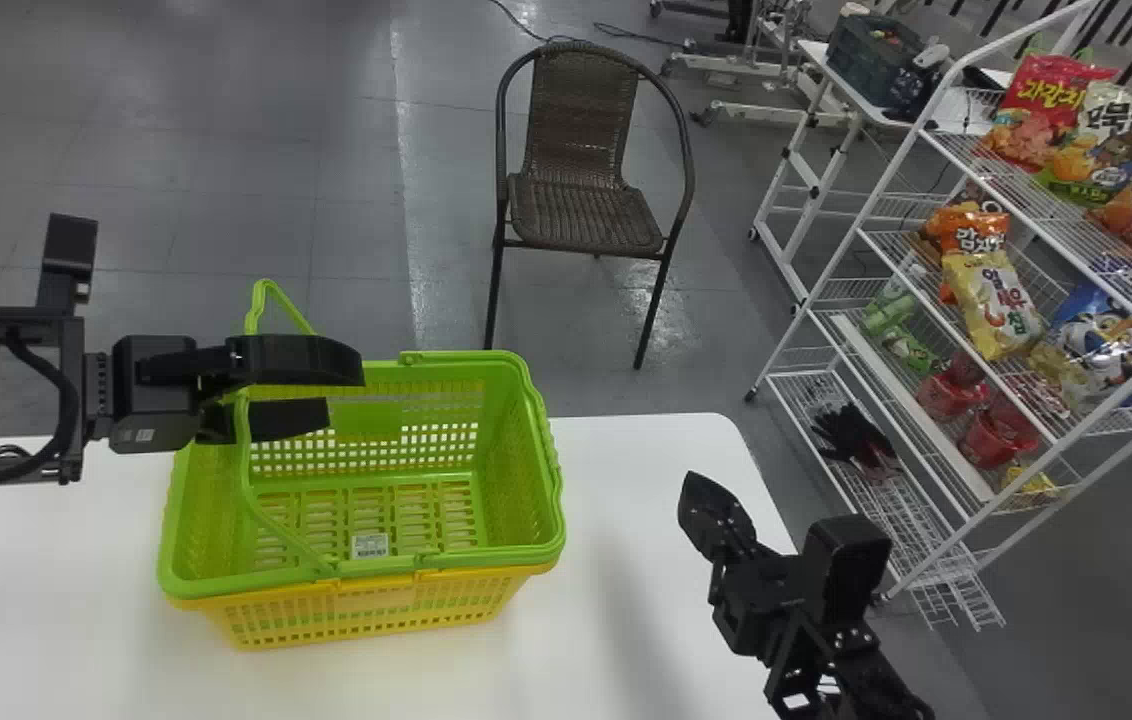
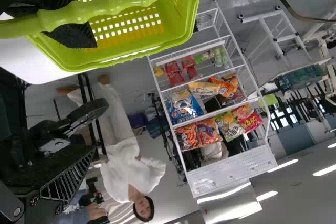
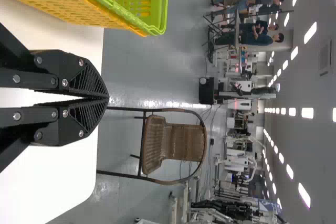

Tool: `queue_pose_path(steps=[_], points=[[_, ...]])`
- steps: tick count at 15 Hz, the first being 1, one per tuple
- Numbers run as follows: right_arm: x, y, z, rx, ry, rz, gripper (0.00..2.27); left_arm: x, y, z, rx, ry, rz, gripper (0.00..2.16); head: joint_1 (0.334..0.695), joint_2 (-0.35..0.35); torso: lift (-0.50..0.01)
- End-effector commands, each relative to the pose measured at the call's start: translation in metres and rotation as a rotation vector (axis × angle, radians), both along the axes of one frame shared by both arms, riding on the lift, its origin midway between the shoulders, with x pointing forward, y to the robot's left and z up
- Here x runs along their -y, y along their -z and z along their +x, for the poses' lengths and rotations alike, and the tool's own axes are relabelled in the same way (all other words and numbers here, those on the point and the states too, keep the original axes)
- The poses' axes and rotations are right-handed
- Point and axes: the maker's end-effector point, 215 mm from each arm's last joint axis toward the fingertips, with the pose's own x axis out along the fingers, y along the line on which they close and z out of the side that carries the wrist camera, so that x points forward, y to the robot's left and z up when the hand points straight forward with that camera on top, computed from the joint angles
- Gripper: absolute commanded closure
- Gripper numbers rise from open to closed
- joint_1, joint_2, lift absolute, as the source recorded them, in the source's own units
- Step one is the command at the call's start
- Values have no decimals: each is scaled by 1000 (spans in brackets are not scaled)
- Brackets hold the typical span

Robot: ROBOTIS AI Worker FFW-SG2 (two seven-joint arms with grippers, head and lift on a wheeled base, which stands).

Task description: Grasp handle with right gripper to insert into left gripper then lift and swing left to center

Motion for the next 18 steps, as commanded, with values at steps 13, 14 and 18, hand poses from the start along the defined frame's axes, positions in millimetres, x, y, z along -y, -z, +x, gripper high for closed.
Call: queue_pose_path(steps=[13, 14, 18], points=[[-51, 27, 52, -40, -184, -192, 2256, -2, 5, -3, -8, -6, -4, 130, 695, -224, 0], [-54, 28, 53, -41, -191, -200, 2256, -2, 6, -3, -9, -6, -1, 130, 695, -215, 0], [-57, 38, 57, -58, -216, -229, 2256, 2, 5, -4, -9, 0, -2, 130, 695, -206, 0]])
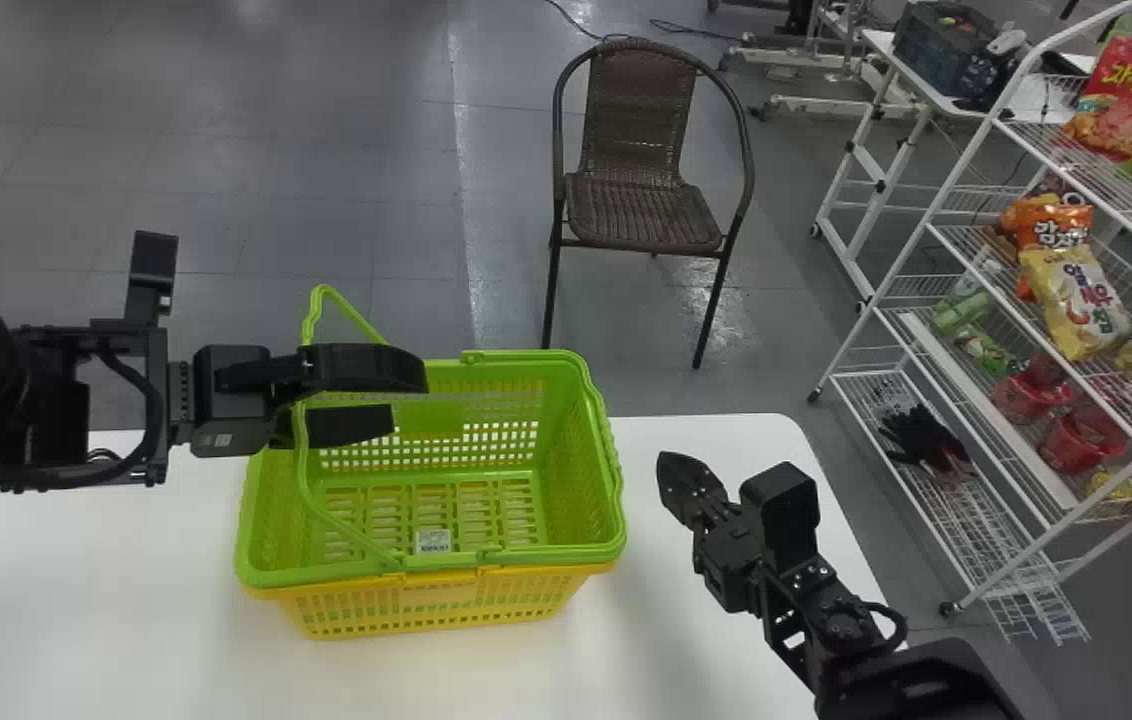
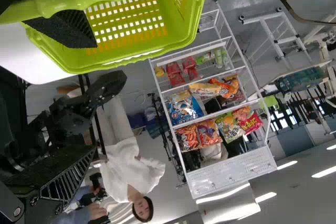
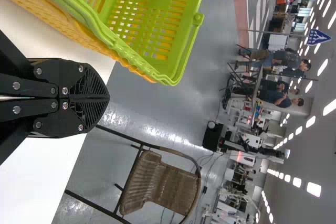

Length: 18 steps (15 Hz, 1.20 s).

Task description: Grasp handle with right gripper to insert into left gripper then lift and swing left to center

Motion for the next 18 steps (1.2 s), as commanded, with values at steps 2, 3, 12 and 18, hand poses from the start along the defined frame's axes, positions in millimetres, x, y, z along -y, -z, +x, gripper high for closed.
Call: queue_pose_path(steps=[2, 3, 12, 18], points=[[-2, 4, 3, -7, -15, -16, 2256, 4, -1, -1, 2, 4, -4, 130, 695, -206, 0], [-5, 5, 4, -8, -21, -19, 2256, 4, -1, -1, 2, 4, -4, 130, 695, -206, 0], [-13, 11, 17, -18, -42, -37, 2256, 5, 2, -4, -6, 5, -8, 130, 695, -196, 0], [-19, 14, 19, -21, -51, -35, 2256, 5, 1, -3, -4, 5, -7, 130, 695, -193, 0]])
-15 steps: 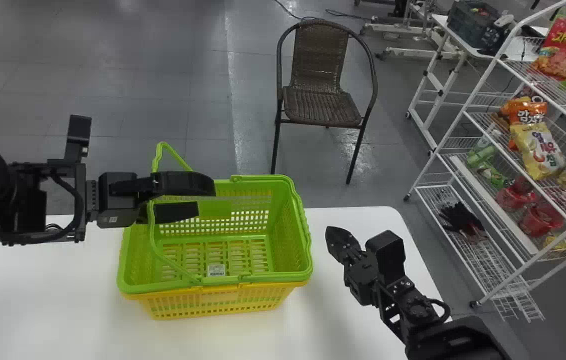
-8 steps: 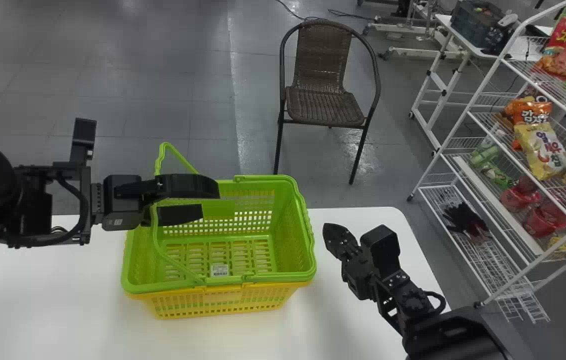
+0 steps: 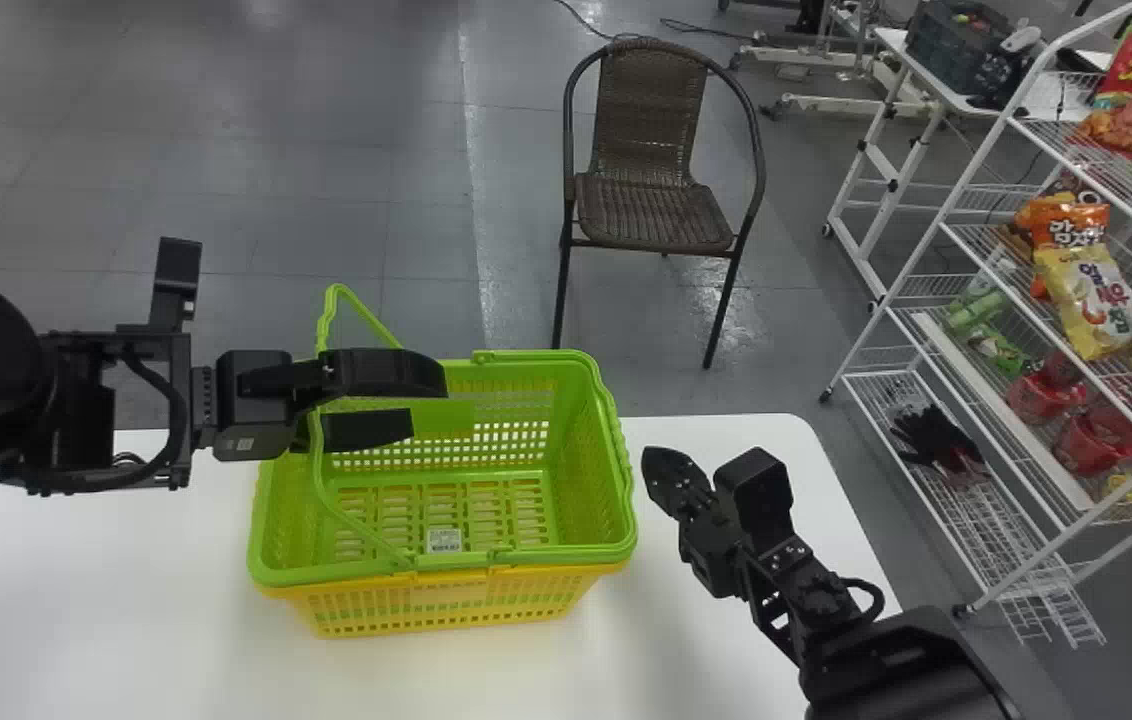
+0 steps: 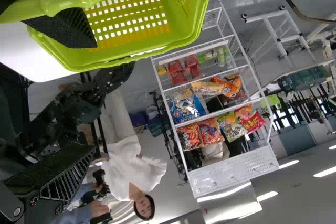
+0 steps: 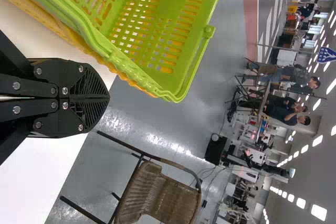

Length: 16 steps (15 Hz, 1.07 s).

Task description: Grasp handle with right gripper to insert into left gripper then lift and swing left to center

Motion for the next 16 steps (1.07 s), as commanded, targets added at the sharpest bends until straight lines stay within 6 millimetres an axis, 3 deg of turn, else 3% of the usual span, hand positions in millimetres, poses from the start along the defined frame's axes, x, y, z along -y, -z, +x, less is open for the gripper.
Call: queue_pose_path(steps=[1, 16], points=[[-3, 1, 0, -1, -5, 3, 2256, -1, 1, -1, -1, 0, 0, 130, 695, -191, 0], [-10, -9, 3, 19, -5, 22, 2256, 1, 4, -5, -14, 4, -6, 130, 695, -183, 0]])
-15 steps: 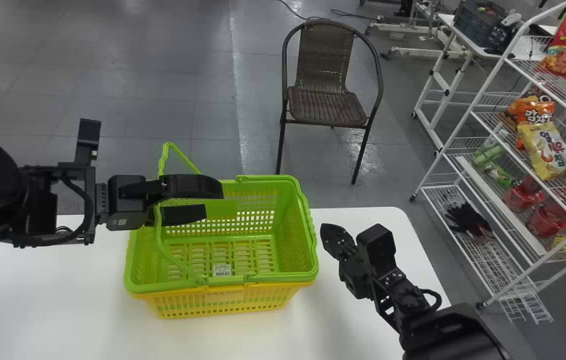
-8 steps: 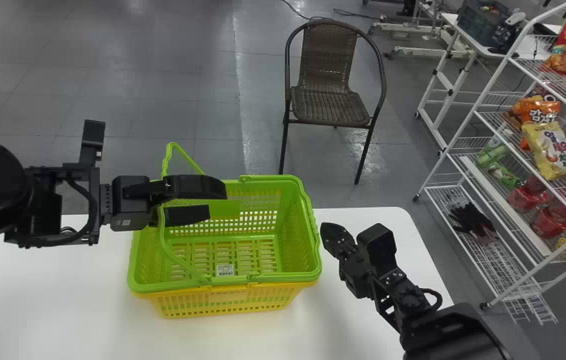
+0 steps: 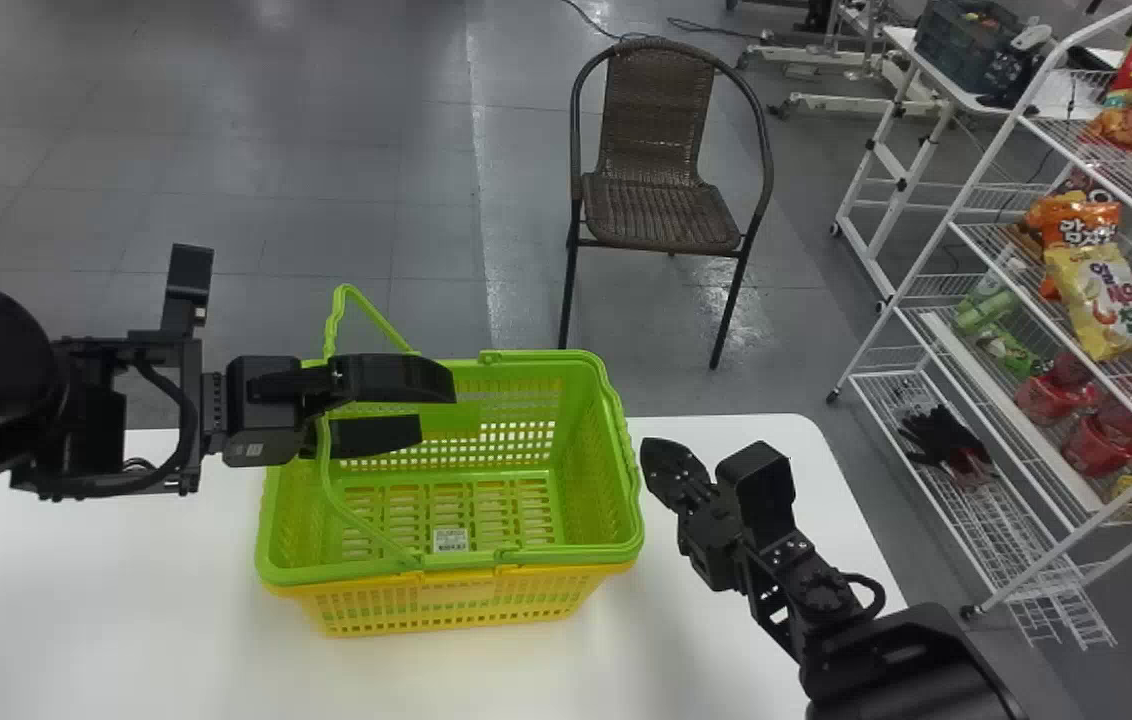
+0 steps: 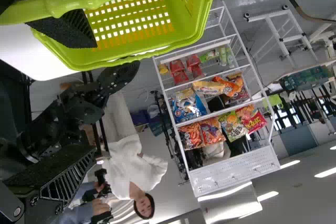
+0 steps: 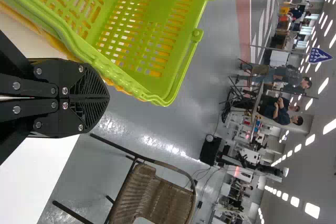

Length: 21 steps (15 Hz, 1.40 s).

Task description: Grasp handle with right gripper to insert into left gripper then lift and swing left to center

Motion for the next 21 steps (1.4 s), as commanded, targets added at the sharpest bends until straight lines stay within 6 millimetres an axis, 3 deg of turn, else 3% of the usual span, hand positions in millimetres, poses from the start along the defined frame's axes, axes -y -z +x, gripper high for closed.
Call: queue_pose_path(steps=[1, 6, 12, 21], points=[[0, 1, 0, -1, 1, 0, 2256, 0, 1, -1, -1, -1, -1, 130, 695, -183, 0], [12, 4, -1, -6, 21, -4, 2256, 1, 2, -1, -2, 0, -2, 130, 695, -191, 0], [-1, 17, 0, -24, -4, -19, 2256, 1, 4, -3, -5, 2, -2, 130, 695, -190, 0], [-9, 9, 3, -8, -9, 15, 2256, 2, 6, -6, -13, 3, -12, 130, 695, -181, 0]])
